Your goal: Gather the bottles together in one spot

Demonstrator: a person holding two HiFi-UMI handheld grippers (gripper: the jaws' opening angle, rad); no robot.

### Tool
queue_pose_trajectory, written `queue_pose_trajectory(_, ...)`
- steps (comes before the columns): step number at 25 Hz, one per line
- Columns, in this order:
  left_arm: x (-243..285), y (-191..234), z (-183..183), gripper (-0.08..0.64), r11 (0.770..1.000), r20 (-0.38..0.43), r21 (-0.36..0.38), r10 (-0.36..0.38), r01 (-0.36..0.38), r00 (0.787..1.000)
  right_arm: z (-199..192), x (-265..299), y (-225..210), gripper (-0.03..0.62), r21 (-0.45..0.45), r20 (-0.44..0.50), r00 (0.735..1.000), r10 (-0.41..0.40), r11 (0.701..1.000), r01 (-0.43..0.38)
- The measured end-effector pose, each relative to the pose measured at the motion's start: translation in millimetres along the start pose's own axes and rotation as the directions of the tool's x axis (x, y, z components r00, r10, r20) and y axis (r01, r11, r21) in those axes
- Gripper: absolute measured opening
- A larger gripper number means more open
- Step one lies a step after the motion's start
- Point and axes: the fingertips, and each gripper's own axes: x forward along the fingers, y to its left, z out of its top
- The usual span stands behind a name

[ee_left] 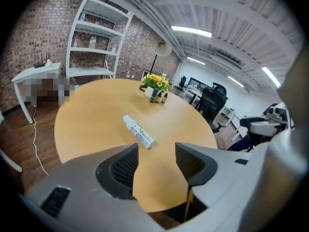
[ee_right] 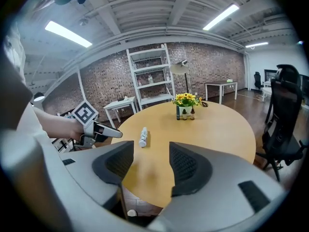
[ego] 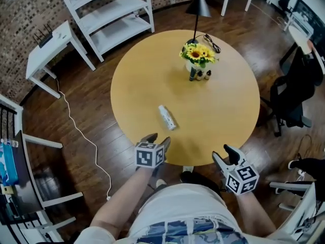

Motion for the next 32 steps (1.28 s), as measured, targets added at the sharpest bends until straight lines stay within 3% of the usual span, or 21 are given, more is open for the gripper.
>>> queue_pose_trajectory(5, 80, 19, 18, 0.256, 0.995, -0.105, -0.057, 0.077, -0.083, 0.991, 3, 10, -49, 0.253, 0.039, -0.019, 1.000, 0.016, 0.999, -0.016)
queue_pose_trajectory(9, 132, 40, 24, 0.258, 0.982, -0.184, -0.073, 0.159, -0.175, 0.970, 8, 13, -85, 0.253, 0.044, -0.024, 1.000, 0.017, 0.999, -0.016)
queue_pose_trajectory(13, 162, 44, 17, 0.279, 0.976, -0.245, -0.096, 0.169, -0.198, 0.955, 8, 15, -114, 0.253, 0.074, -0.034, 0.999, 0.033, 0.997, -0.030)
queue_pose_trajectory(15, 164, 42, 11, 0.212, 0.977, -0.278, -0.028, 0.195, -0.211, 0.941, 8, 17, -125, 0.253, 0.086, -0.035, 0.998, 0.051, 0.995, -0.047)
queue_pose_trajectory(17, 164, 37, 5, 0.198, 0.979, -0.299, 0.020, 0.199, -0.202, 0.933, 7, 23, -134, 0.253, 0.089, -0.036, 0.997, 0.074, 0.994, -0.070)
queue_pose_trajectory(21, 152, 9, 16, 0.195, 0.992, -0.199, -0.095, 0.065, -0.085, 0.978, 20, 40, -134, 0.253, 0.087, -0.013, 0.990, 0.139, 0.987, -0.137)
queue_pose_trajectory(24, 131, -38, 36, 0.195, 0.976, -0.073, -0.185, -0.134, 0.119, 0.988, 45, 56, -124, 0.253, 0.097, 0.022, 0.977, 0.211, 0.972, -0.213)
queue_pose_trajectory(25, 123, -58, 45, 0.195, 0.956, -0.021, -0.205, -0.217, 0.208, 0.976, 54, 62, -121, 0.253, 0.110, 0.038, 0.970, 0.239, 0.964, -0.241)
queue_pose_trajectory(26, 113, -79, 55, 0.195, 0.925, 0.037, -0.222, -0.308, 0.308, 0.951, 64, 69, -118, 0.252, 0.129, 0.056, 0.962, 0.269, 0.953, -0.274)
queue_pose_trajectory(27, 102, -101, 67, 0.195, 0.881, 0.097, -0.230, -0.402, 0.413, 0.911, 74, 74, -114, 0.252, 0.152, 0.078, 0.949, 0.305, 0.937, -0.313)
queue_pose_trajectory(29, 75, -143, 89, 0.195, 0.767, 0.202, -0.216, -0.570, 0.604, 0.796, 96, 81, -106, 0.245, 0.217, 0.137, 0.906, 0.401, 0.880, -0.422)
queue_pose_trajectory(32, 37, -190, 111, 0.195, 0.601, 0.274, -0.167, -0.734, 0.782, 0.622, 133, 79, -89, 0.208, 0.299, 0.250, 0.793, 0.556, 0.735, -0.609)
